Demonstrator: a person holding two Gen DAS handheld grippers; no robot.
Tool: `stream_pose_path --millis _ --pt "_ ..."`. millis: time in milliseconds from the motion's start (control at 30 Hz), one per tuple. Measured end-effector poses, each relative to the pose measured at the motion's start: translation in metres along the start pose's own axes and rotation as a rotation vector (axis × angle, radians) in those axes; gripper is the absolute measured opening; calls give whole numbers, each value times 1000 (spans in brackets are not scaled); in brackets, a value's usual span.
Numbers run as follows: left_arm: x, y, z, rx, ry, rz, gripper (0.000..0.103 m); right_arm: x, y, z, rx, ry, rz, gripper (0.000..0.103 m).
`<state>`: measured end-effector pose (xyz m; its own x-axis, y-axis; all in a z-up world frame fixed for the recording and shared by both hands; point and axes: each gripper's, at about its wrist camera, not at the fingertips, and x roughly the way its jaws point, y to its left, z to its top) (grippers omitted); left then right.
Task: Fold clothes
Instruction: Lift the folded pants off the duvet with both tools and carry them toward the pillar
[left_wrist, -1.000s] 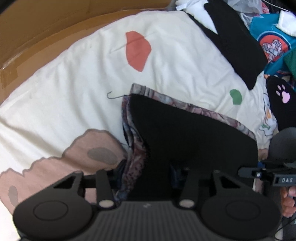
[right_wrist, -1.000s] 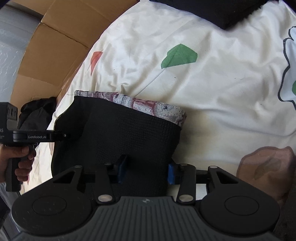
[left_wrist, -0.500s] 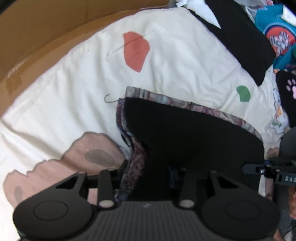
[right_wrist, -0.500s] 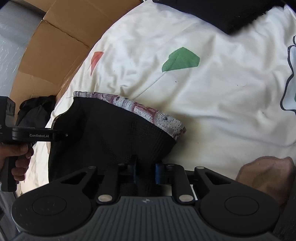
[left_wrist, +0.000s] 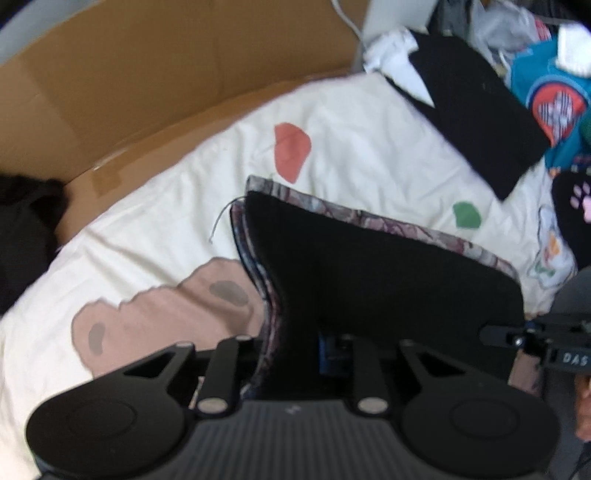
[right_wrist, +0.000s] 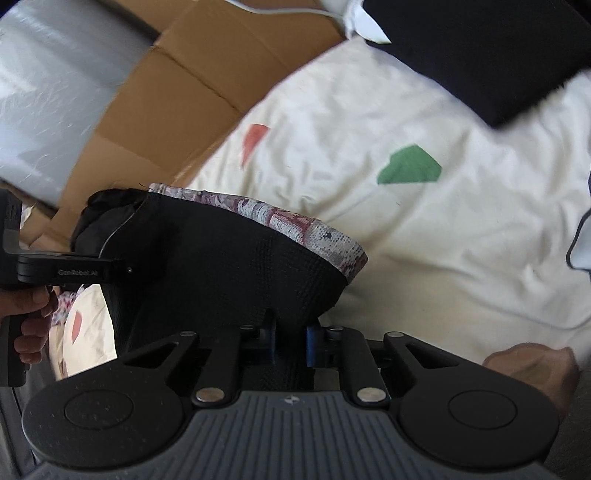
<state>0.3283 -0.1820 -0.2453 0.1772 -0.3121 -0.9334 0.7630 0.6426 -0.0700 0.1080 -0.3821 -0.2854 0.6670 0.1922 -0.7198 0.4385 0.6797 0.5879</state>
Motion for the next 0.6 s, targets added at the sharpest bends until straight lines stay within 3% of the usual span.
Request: stream_pose_path --millis 333,600 --pt "-71 8 -42 -146 -132 112 22 -18 57 24 -213 -3 52 15" --pt "-117 21 -82 -321 -241 177 22 -35 116 34 -382 -17 86 14"
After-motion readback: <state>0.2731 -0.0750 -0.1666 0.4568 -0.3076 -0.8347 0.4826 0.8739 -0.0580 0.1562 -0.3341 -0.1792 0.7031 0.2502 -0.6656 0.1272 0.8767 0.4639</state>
